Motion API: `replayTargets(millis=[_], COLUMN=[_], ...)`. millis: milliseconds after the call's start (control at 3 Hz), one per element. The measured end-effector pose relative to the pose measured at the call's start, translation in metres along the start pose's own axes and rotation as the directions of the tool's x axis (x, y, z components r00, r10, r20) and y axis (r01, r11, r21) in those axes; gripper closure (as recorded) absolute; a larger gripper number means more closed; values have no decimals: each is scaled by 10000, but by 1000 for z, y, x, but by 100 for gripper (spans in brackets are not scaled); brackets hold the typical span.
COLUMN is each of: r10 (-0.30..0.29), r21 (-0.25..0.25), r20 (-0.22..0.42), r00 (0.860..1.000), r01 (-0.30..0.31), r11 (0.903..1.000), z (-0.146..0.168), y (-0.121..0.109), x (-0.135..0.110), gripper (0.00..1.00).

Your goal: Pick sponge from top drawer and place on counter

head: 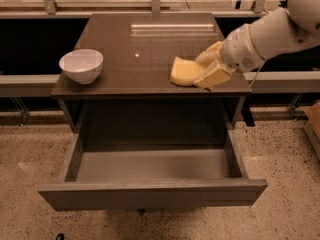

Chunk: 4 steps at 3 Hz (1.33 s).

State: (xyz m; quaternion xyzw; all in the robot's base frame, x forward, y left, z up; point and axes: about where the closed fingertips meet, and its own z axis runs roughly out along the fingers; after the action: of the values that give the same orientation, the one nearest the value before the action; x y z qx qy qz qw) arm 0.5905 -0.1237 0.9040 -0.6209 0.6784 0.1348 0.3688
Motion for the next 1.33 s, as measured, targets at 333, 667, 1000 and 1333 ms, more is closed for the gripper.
replayTargets(millis=[333, 667, 1000, 1333], r10=[793, 1475, 1946, 2165], r21=[87, -38, -235, -449], r20=[-916, -1140, -940, -602], r00=[9926, 9825, 9764, 9744], r01=[-789, -1489, -1976, -2193], r11=[9968, 9888, 9800, 9746], z=[15, 31, 50, 72], y=[-48, -77, -92, -100], x=[1, 8, 14, 19], gripper=[100, 100, 89, 64])
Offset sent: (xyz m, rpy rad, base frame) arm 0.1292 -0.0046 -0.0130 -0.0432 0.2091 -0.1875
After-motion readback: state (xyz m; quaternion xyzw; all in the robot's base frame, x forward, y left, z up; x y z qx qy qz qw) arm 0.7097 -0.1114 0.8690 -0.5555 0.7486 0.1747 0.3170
